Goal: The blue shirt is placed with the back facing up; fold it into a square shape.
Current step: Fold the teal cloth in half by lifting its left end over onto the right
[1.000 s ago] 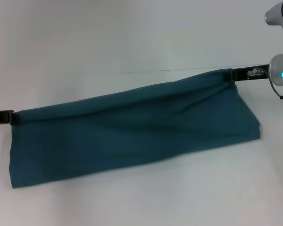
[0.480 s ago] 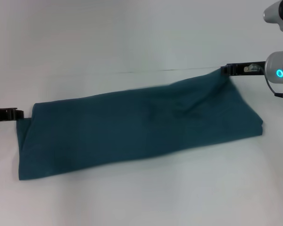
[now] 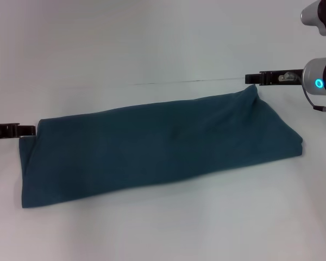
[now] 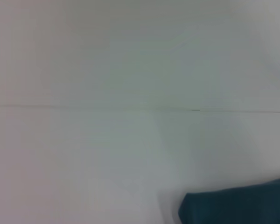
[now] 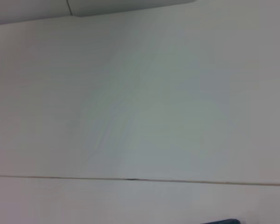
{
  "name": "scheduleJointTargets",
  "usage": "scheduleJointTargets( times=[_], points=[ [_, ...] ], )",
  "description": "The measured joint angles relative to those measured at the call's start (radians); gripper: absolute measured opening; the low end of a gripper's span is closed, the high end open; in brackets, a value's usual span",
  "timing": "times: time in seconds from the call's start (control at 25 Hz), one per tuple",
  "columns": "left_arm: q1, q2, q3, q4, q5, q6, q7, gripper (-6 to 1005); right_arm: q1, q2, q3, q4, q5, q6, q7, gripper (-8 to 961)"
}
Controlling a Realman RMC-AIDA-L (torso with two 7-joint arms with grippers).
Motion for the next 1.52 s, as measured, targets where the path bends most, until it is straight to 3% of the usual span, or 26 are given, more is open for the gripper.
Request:
scheduleJointTargets(
  times=[0.2, 0.32, 0.64, 1.04, 1.52],
  points=[
    [0.005, 0.017, -0.01, 0.02, 0.017, 0.1, -0.099, 739, 0.009, -0.005, -0.002, 0.001, -0.002, -0.031, -0.009, 742],
    [0.005, 0.023, -0.015, 0.067, 0.071, 0.223, -0.254, 853, 0.013, -0.008, -0.015, -0.011, -0.004, -0.066, -0.011, 804],
    [0.021, 0.023, -0.02, 0.155, 0.125, 0.443, -0.461, 915, 0.009, -0.015, -0.076, -0.032, -0.01, -0.085, -0.014, 934],
    [0.03, 0.028, -0.091, 0.14, 0.156, 0.495, -0.542, 939, -0.009, -0.027, -0.087, -0.035, -0.012, -0.093, -0.027, 932],
    [0.025, 0.04, -0.094, 0.133, 0.157, 0.617, -0.548, 939, -0.015, -0.027, -0.089, -0.035, -0.012, -0.095, -0.031, 930]
  ],
)
